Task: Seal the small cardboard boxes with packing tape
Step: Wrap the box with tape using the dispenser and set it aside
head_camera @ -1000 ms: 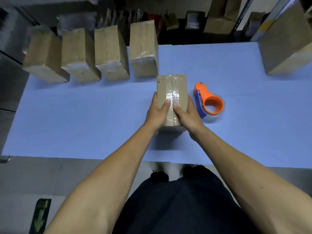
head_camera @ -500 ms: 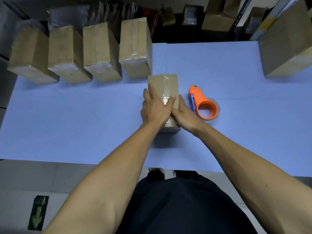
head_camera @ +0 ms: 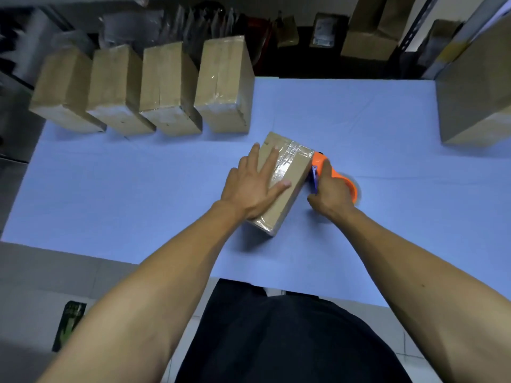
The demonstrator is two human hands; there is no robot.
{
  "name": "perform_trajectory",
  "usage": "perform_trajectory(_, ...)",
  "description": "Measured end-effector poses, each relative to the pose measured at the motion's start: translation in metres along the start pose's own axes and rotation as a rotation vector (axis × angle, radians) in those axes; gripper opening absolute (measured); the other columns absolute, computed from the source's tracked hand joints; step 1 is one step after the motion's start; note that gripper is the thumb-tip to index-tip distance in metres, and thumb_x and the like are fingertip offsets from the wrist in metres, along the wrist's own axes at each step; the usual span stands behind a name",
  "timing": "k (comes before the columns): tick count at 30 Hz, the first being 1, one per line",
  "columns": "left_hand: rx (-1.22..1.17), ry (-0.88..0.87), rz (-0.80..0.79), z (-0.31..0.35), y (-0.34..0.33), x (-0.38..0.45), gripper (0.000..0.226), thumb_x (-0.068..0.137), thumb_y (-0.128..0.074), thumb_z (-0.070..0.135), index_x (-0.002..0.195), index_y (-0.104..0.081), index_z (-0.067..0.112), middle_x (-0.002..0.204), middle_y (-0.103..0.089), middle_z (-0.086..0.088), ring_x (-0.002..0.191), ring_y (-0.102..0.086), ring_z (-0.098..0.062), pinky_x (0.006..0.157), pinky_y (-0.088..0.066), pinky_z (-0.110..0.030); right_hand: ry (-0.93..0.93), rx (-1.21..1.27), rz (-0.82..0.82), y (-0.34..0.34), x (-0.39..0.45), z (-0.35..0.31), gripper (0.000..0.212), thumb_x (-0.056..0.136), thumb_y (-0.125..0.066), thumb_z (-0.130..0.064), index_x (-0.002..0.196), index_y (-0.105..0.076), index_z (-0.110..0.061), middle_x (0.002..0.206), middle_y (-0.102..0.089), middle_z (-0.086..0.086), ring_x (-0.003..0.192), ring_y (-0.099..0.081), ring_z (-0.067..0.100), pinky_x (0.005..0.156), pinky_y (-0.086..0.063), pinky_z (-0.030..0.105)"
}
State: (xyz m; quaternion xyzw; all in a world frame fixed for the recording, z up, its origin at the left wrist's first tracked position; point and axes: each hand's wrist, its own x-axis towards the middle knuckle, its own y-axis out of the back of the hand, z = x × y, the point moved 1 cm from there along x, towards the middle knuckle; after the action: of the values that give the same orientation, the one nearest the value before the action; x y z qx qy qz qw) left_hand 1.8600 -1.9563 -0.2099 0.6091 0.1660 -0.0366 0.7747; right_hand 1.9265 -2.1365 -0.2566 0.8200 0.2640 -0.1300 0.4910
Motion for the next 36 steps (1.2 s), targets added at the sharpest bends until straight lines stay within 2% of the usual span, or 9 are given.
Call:
perform_trajectory(5, 0.130, -0.146, 0.153, 0.015, -0.006, -0.006, 0.068, 0.095, -0.032, 0.055, 0.139, -0.054, 0.009, 0.147, -0.049, -0.016, 0.117, -0.054, -0.048, 0.090, -0.052, -0.050, 0.031, -0.048, 0.121, 0.013, 0.003, 0.005, 0.061, 0.088, -0.051, -0.009, 0.146, -0.032, -0.010, 0.080, -0.057, 0.018, 0.069, -0.051, 0.033, 0.055, -0.038, 0.036)
perform_trajectory(8, 0.099, -0.061, 0.016, 0.023, -0.015, -0.011, 0.089, 0.091, -0.026, 0.069, 0.156, -0.023, 0.009, 0.166, -0.011, -0.010, 0.150, -0.011, -0.042, 0.114, -0.025, -0.064, 0.020, -0.009, 0.305, 0.036, 0.002, 0.001, 0.053, 0.089, -0.044, -0.008, 0.142, -0.044, -0.013, 0.105, -0.065, 0.020, 0.089, -0.057, 0.038, 0.073, -0.046, 0.041)
perform_trajectory(10, 0.092, -0.069, -0.089, 0.017, -0.016, -0.013, 0.112, 0.080, -0.031, 0.084, 0.159, 0.001, 0.012, 0.166, 0.015, -0.004, 0.151, 0.014, -0.035, 0.115, -0.008, -0.066, -0.025, 0.077, 0.330, 0.049, 0.000, -0.007, 0.051, 0.090, -0.041, -0.012, 0.140, -0.047, -0.015, 0.116, -0.065, 0.018, 0.102, -0.057, 0.040, 0.079, -0.044, 0.039)
perform_trajectory(13, 0.100, -0.175, -0.099, 0.003, -0.008, -0.007, 0.113, 0.081, -0.054, 0.072, 0.158, 0.006, 0.015, 0.165, 0.020, -0.001, 0.151, 0.019, -0.033, 0.115, -0.009, -0.068, -0.049, 0.206, 0.358, 0.069, -0.006, -0.021, 0.052, 0.083, -0.044, -0.032, 0.133, -0.052, -0.020, 0.107, -0.067, 0.008, 0.095, -0.058, 0.033, 0.075, -0.044, 0.035)
perform_trajectory(19, 0.190, -0.438, -0.182, -0.034, 0.018, 0.019, 0.101, 0.087, -0.059, 0.050, 0.158, 0.010, 0.027, 0.164, 0.021, 0.010, 0.151, 0.020, -0.026, 0.116, -0.002, -0.068, -0.064, 0.147, 0.433, 0.103, -0.022, -0.057, 0.046, 0.079, -0.064, -0.047, 0.118, -0.054, -0.026, 0.098, -0.063, -0.005, 0.089, -0.055, 0.023, 0.072, -0.039, 0.032)
perform_trajectory(25, 0.280, -0.650, -0.214, -0.044, 0.030, 0.028, 0.094, 0.089, -0.056, 0.040, 0.159, 0.005, 0.024, 0.167, 0.009, 0.003, 0.153, 0.013, -0.028, 0.119, -0.003, -0.060, 0.151, 0.297, 0.319, 0.117, -0.031, -0.098, 0.032, 0.079, -0.069, -0.050, 0.102, -0.066, -0.027, 0.096, -0.067, -0.005, 0.090, -0.061, 0.020, 0.078, -0.050, 0.037)
perform_trajectory(29, 0.227, -0.770, -0.162, -0.048, 0.035, 0.026, 0.088, 0.079, -0.054, 0.031, 0.158, -0.018, 0.015, 0.165, -0.020, -0.008, 0.151, -0.011, -0.030, 0.115, -0.022, -0.050, 0.215, 0.323, 0.193, 0.094, -0.029, -0.108, 0.030, 0.083, -0.069, -0.047, 0.105, -0.066, -0.026, 0.099, -0.067, -0.003, 0.090, -0.063, 0.019, 0.079, -0.051, 0.035)
perform_trajectory(33, 0.079, -0.723, -0.021, -0.061, 0.028, 0.011, 0.078, 0.079, -0.070, 0.013, 0.150, -0.038, 0.001, 0.156, -0.036, -0.019, 0.143, -0.035, -0.038, 0.115, -0.028, -0.047, 0.207, 0.296, 0.251, 0.090, -0.029, -0.100, 0.032, 0.083, -0.061, -0.051, 0.100, -0.064, -0.024, 0.092, -0.066, -0.002, 0.086, -0.060, 0.021, 0.077, -0.049, 0.038)
perform_trajectory(36, 0.026, -0.555, 0.170, -0.088, 0.027, 0.004, 0.072, 0.084, -0.076, 0.025, 0.145, -0.045, 0.004, 0.153, -0.040, -0.019, 0.143, -0.036, -0.039, 0.109, -0.032, -0.061, 0.230, 0.239, 0.220, 0.089, -0.031, -0.100, 0.043, 0.077, -0.056, -0.059, 0.105, -0.061, -0.027, 0.096, -0.065, -0.002, 0.090, -0.060, 0.022, 0.079, -0.049, 0.038)
